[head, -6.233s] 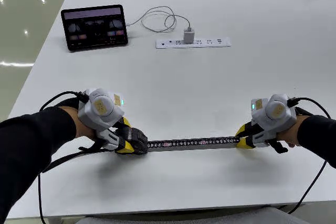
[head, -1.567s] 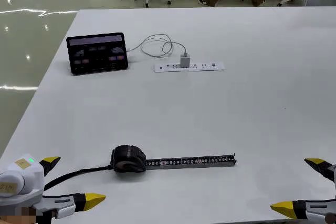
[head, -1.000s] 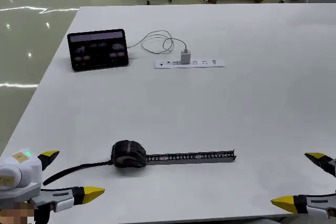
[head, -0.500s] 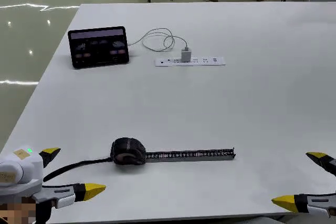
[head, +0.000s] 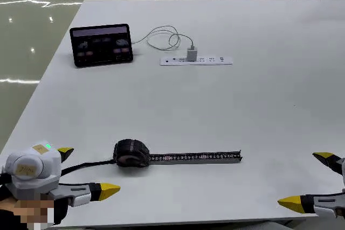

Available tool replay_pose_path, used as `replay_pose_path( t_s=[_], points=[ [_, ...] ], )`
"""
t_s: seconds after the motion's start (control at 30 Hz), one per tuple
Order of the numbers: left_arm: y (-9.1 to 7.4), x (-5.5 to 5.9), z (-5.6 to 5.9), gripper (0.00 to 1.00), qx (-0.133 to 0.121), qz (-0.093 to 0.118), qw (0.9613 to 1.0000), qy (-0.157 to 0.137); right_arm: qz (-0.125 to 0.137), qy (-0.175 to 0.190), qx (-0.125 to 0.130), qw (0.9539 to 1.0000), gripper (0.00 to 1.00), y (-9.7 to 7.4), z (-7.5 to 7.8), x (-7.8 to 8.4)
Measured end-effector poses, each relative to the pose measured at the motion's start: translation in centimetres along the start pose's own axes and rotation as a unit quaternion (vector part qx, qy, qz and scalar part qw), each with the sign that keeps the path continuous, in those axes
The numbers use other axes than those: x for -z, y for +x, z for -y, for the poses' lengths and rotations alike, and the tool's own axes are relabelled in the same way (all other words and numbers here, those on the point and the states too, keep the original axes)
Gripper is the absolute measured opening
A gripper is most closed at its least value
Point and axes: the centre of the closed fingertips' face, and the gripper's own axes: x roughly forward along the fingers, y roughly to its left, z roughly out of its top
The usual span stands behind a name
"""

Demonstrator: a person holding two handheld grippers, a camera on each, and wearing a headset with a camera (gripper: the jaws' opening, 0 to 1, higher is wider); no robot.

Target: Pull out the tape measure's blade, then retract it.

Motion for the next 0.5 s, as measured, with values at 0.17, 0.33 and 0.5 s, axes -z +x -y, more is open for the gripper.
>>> replay_pose_path(
  t_s=[0.17, 0.33, 0.5],
  points=[
    [0.7, -0.7, 0.1, 1.00, -0.002, -0.001, 1.0000, -0.008, -0.006, -0.008, -0.009, 0.9999, 1.00, 0.4, 0.0, -0.4],
    [1.4, -1.4, 0.5, 1.00, -0.007, -0.003, 0.9998, -0.016, -0.010, -0.017, -0.020, 0.9996, 1.00, 1.0, -0.1, -1.0],
    [2.3, -1.7, 1.1, 1.00, -0.007, -0.012, 0.9997, -0.021, -0.013, -0.030, -0.030, 0.9990, 1.00, 1.7, -0.1, -1.7]
  ],
)
